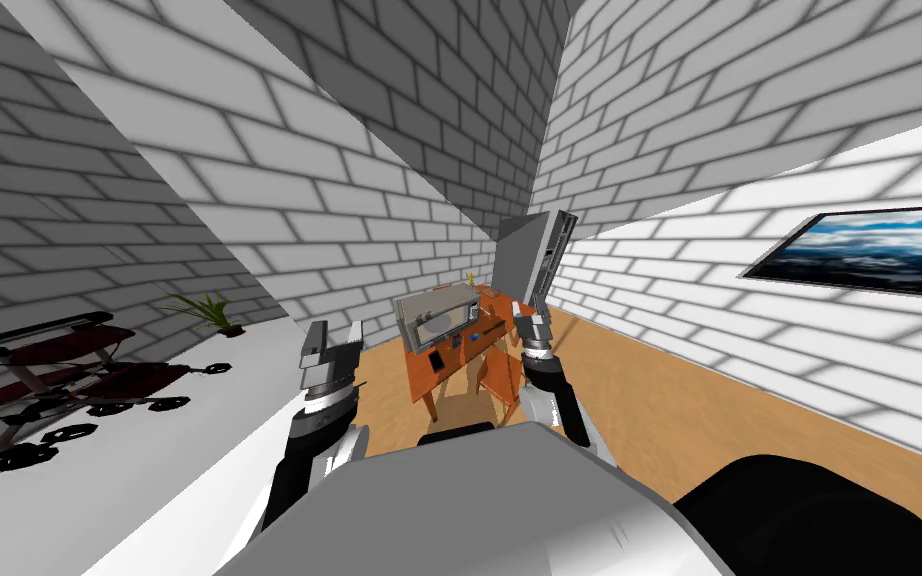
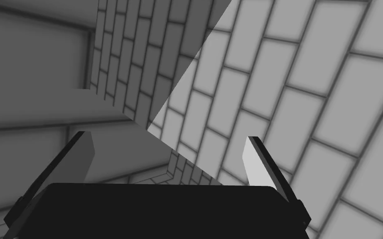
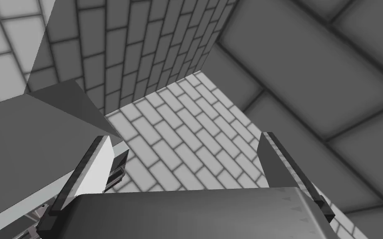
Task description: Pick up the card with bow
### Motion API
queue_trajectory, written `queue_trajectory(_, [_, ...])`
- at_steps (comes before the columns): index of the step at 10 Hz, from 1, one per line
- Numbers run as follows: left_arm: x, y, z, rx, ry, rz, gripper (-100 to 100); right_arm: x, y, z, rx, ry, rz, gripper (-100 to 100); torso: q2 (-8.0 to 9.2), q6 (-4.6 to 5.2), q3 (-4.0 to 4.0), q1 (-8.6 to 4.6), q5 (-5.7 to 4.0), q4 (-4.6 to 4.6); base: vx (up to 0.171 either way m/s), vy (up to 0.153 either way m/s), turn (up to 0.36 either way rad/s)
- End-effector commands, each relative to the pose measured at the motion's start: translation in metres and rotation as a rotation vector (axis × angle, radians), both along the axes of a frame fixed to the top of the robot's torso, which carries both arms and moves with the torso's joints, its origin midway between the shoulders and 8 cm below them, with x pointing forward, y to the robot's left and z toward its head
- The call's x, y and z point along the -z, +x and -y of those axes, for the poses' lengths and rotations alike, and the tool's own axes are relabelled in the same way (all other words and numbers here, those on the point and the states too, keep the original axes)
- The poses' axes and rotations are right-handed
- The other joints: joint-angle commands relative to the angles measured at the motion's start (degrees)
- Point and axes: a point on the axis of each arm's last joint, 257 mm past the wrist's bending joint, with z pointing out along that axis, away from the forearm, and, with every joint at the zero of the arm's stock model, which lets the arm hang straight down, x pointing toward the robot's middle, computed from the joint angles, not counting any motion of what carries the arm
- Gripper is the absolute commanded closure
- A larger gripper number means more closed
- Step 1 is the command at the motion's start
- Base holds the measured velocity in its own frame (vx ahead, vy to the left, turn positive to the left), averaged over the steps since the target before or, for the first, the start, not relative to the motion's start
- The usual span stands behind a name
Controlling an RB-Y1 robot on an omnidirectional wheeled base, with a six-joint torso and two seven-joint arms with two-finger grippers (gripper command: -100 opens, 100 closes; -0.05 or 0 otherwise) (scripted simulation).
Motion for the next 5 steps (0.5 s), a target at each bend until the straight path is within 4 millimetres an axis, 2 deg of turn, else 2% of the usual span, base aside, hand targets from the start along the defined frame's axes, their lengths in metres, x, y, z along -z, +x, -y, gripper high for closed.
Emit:
queue_trajectory(1, [0.0, 0.0, 0.0, 0.0, 0.0, 0.0, 0, 0.017, 0.008, -0.008, -0.007, -0.06, -0.043, -100, 0.0, 0.0, 0.0, 0.0, 0.0, 0.0, -0.061, 0.023, 0.111])
queue_trajectory(3, [0.0, 0.0, 0.0, 0.0, 0.0, 0.0, 0, 0.041, 0.018, -0.018, -0.013, -0.136, -0.103, -100, 0.33, -0.01, 0.19, 0.1, 0.02, 0.07, -0.11, 0.033, 0.135])
queue_trajectory(4, [0.0, 0.0, 0.0, 0.0, 0.0, 0.0, 0, 0.042, 0.019, -0.018, -0.013, -0.136, -0.105, -100, 0.4, -0.02, 0.23, 0.12, 0.02, 0.09, -0.07, 0.031, 0.025])
queue_trajectory(5, [0.0, 0.0, 0.0, 0.0, 0.0, 0.0, 0, 0.059, 0.024, -0.023, -0.016, -0.183, -0.144, -100, 0.31, 0.01, 0.19, 0.11, 0.03, 0.08, -0.055, 0.056, 0.094])
